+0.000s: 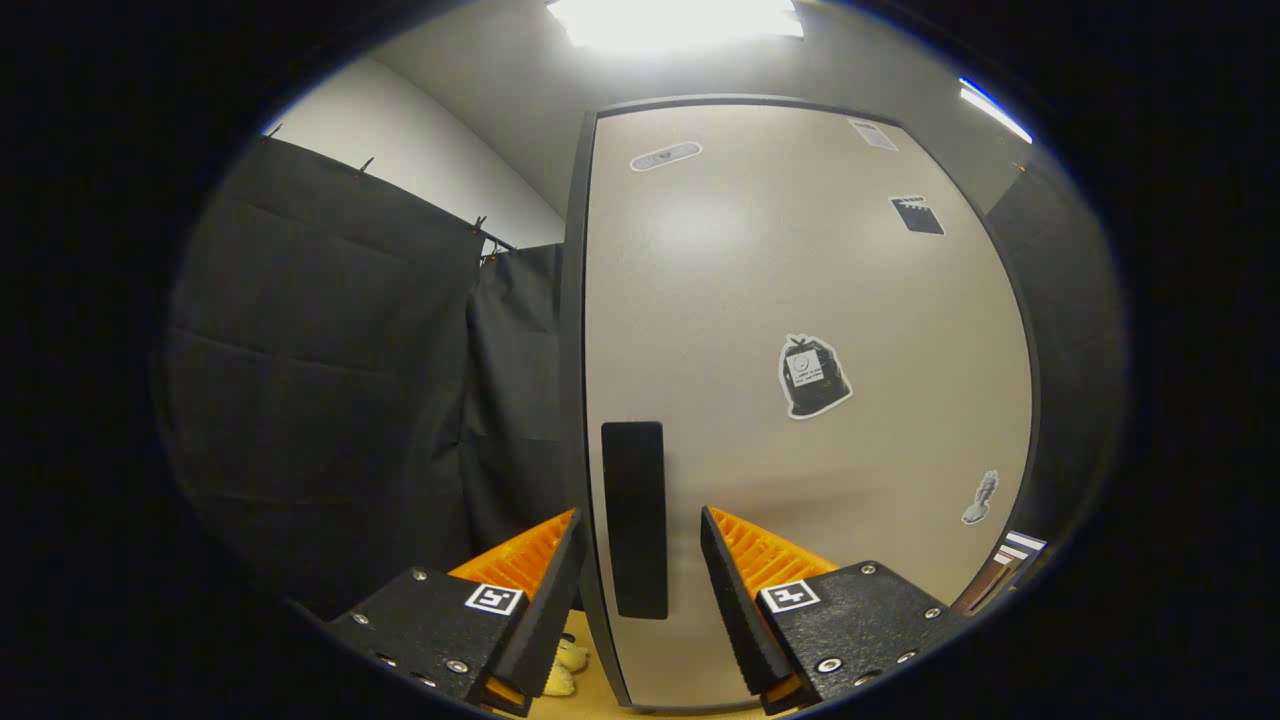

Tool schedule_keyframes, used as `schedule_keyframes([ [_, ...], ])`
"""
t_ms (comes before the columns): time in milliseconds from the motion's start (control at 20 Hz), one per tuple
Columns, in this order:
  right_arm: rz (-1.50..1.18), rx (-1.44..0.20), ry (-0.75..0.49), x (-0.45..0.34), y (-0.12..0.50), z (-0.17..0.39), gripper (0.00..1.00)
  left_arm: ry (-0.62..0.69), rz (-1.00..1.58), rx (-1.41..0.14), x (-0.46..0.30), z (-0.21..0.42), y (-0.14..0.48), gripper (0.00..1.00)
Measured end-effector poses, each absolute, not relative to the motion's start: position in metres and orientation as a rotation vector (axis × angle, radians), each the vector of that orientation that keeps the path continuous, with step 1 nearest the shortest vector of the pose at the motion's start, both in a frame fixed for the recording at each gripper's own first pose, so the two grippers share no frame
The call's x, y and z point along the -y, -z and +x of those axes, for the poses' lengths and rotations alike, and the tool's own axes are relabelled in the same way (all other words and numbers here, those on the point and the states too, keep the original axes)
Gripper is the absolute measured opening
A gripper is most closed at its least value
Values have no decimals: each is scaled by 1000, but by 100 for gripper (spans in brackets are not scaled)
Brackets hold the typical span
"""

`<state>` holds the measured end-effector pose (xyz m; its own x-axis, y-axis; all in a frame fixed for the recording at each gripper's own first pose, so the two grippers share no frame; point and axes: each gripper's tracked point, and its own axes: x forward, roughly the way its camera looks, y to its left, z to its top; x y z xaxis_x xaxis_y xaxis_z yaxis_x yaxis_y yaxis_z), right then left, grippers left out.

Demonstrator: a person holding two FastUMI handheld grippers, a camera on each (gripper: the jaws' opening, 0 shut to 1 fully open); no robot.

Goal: Open the cabinet door with the right hand, grasp the bottle in the cabinet with the left hand and place it on the coaster, then close the cabinet door with the right hand.

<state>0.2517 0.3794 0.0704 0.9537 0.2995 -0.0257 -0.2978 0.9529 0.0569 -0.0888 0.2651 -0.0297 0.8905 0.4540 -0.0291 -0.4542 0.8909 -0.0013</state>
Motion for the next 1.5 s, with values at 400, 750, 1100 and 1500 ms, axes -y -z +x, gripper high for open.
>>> schedule_keyframes([
  [400, 49, -104, -283, -383, -63, 259, 29, -461, -17, -18, -273, -91, 32, 72],
  [750, 37, -134, -341, -380, -65, 244, 17, -373, -37, -2, -246, -66, 33, 72],
  [1100, 64, -154, -422, -374, -67, 231, 17, -269, -47, 3, -209, -41, 28, 77],
  [1500, 76, -176, -487, -364, -67, 221, 17, -173, -48, 18, -164, -11, 22, 83],
])
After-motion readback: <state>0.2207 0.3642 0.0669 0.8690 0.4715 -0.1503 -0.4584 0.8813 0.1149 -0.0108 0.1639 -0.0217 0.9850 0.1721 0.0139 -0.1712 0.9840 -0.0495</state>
